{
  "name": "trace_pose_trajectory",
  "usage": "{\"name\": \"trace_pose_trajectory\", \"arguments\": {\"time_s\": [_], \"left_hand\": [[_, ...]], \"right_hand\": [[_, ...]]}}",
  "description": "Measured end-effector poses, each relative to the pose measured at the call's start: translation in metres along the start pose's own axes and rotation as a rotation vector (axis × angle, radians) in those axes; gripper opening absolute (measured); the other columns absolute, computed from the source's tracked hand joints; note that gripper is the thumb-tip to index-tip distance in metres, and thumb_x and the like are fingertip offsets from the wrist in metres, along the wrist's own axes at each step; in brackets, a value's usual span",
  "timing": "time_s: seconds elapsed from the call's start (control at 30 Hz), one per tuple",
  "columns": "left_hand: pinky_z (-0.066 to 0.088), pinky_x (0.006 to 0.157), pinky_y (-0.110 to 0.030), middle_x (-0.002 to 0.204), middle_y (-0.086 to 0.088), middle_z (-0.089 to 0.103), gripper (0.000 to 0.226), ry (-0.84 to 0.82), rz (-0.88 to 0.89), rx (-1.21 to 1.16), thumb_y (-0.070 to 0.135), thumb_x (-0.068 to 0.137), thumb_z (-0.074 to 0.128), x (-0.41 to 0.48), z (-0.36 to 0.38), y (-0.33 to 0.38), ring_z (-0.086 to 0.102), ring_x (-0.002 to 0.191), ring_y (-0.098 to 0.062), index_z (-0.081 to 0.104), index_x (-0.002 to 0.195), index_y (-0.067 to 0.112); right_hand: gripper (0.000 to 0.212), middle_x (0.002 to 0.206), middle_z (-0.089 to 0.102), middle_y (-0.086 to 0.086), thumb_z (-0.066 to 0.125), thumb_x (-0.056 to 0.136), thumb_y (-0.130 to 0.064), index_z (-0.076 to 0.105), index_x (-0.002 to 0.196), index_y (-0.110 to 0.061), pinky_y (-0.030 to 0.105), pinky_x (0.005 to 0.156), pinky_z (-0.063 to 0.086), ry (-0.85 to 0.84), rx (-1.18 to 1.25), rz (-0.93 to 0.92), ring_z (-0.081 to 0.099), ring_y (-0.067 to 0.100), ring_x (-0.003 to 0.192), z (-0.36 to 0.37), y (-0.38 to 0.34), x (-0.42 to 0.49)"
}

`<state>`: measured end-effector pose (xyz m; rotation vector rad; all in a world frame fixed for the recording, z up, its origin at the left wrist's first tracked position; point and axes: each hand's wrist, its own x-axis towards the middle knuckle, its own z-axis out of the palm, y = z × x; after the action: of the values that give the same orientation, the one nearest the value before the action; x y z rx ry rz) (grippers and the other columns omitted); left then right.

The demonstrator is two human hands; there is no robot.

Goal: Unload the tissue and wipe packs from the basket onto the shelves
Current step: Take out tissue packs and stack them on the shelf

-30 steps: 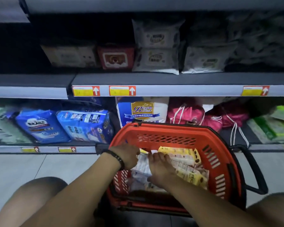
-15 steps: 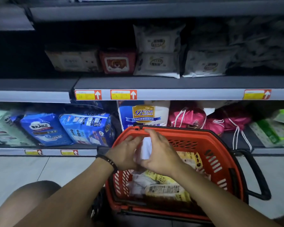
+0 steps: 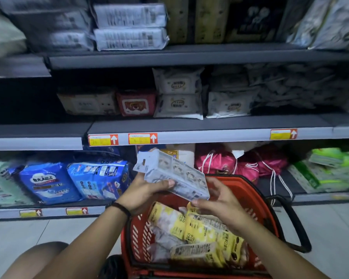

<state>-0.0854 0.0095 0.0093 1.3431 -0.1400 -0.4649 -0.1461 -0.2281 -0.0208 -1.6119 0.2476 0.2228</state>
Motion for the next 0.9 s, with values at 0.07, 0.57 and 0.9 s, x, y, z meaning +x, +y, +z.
{"name": "trace_pose_trajectory", "arguments": {"time_s": [0.07,0.57,0.9], "left_hand": [[0.065,0.076,-0.031,0.105,-0.016,0.081,0.044,-0.029,-0.008,-0.051,0.003,0.075,0.073,-0.002,0.003,0.006,0.080,0.095,-0.026,0.064,0.117,-0.008],[0.063,0.089,-0.042,0.105,-0.006,0.082,0.032,0.479,0.571,0.020,0.008,0.082,0.084,-0.006,0.016,0.061,0.080,0.098,-0.027,0.074,0.111,0.018],[0.062,0.085,-0.035,0.103,-0.001,0.079,0.052,0.617,0.983,0.092,0.006,0.087,0.083,0.022,-0.004,0.230,0.076,0.097,-0.013,0.060,0.127,0.033]], "right_hand": [[0.074,0.112,0.080,0.006,0.087,0.077,0.007,0.056,0.138,-0.018,0.039,0.073,0.066,0.099,0.171,-0.079,0.078,0.038,0.095,0.009,-0.001,-0.002],[0.045,0.121,0.079,-0.006,0.074,0.090,0.008,0.068,0.130,-0.013,0.020,0.089,0.060,0.433,0.291,-0.579,0.075,0.014,0.114,0.041,-0.079,0.004],[0.035,0.101,0.081,-0.011,0.075,0.094,0.000,0.074,0.119,-0.025,0.017,0.082,0.061,0.504,0.227,-0.864,0.077,0.002,0.092,0.075,-0.283,0.028]]}}
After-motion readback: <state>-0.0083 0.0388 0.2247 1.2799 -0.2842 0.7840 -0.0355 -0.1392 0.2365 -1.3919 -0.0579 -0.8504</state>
